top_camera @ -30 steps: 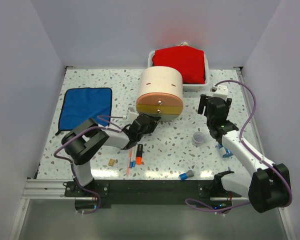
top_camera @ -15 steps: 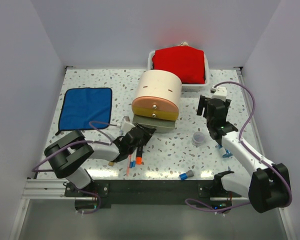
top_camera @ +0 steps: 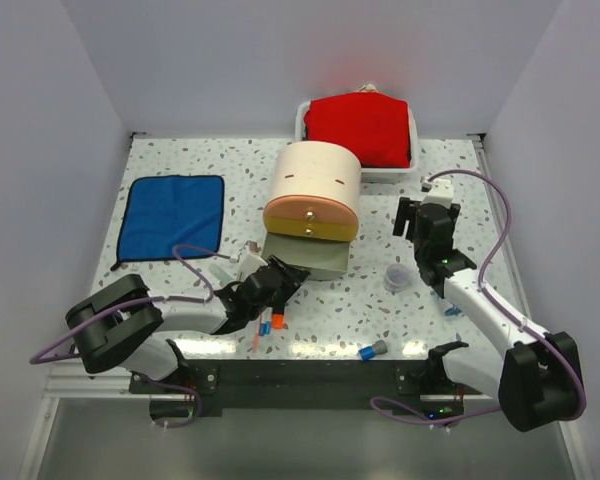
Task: Sort the stationery into containers
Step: Open the drawer in the storage box, then pick up the pen from the center of the board.
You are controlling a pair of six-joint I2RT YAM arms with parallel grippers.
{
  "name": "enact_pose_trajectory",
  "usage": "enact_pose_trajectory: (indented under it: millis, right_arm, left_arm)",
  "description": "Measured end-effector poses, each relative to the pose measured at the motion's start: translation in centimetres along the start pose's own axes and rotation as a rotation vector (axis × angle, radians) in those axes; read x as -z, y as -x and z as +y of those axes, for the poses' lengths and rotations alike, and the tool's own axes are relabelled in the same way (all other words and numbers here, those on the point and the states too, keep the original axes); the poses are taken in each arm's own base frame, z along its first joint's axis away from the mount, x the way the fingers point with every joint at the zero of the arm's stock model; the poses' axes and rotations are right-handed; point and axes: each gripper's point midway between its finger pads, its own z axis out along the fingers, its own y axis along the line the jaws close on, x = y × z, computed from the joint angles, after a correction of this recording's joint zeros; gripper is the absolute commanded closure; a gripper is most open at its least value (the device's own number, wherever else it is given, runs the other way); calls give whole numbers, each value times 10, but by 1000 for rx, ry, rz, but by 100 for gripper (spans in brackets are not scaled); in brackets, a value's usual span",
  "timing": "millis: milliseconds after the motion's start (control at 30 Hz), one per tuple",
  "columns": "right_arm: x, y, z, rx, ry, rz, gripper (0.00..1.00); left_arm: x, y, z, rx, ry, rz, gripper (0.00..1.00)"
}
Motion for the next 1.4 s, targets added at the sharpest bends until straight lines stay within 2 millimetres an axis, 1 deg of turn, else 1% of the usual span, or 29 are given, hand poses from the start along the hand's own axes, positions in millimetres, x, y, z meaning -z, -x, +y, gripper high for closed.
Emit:
enact_pose_trajectory:
  millis: [133,167,200,233,300,367,467,600,700,767,833,900,933,967,1000,1067,1167,1267,1300,1400]
  right_arm:
    - [3,4,1,-9,13,-17,16]
    - [4,5,1,-11,18,-21,16]
    - [5,6,1,-12,21,-26,14]
    - [7,8,1,-12,24,-30,12]
    - [11,10,2,-3,41,-30,8]
    - [14,12,2,13,53,-19,6]
    - [19,19,5,33,77,-12,6]
    - [28,27,6,58,106,-23,6]
    - [34,27,6,72,128,-17,4]
    - [41,23,11,90,172,3,4]
    - [49,19,18,119,239,23,5]
    - [60,16,27,164,327,38,7]
    - [66,16,32,192,370,45,6]
    - [72,16,38,225,423,50,2]
    - [79,17,46,267,490,50,1]
    - [95,21,63,354,628,46,1]
    - [120,26,91,488,823,37,1]
    - [142,27,121,603,981,32,1]
    - [148,26,132,642,1031,30,1]
    - [165,18,157,764,1155,33,1]
  left_arm:
    - [-4,7,6,-32,16,-13,37]
    - [-4,8,7,-44,19,-12,32]
    - [-4,7,8,-55,22,-6,11]
    - [-3,6,10,-71,26,2,0]
    - [2,5,15,-102,45,22,0]
    - [9,7,13,-128,49,30,0]
    - [19,9,-1,-215,-4,51,0]
    - [30,-2,-12,-349,-83,135,0]
    - [48,-2,-27,-498,-168,170,0]
    - [64,4,-46,-621,-241,161,0]
    - [84,17,-74,-759,-337,118,0]
    - [108,37,-104,-882,-442,33,0]
    - [119,51,-116,-943,-483,-24,0]
    - [130,66,-125,-999,-507,-87,0]
    - [138,82,-129,-1048,-512,-149,0]
    - [149,108,-129,-1140,-476,-247,0]
    - [159,138,-118,-1291,-344,-289,0]
    - [160,152,-107,-1361,-235,-275,0]
    - [161,157,-101,-1380,-201,-267,0]
    - [164,179,-82,-1385,-85,-261,0]
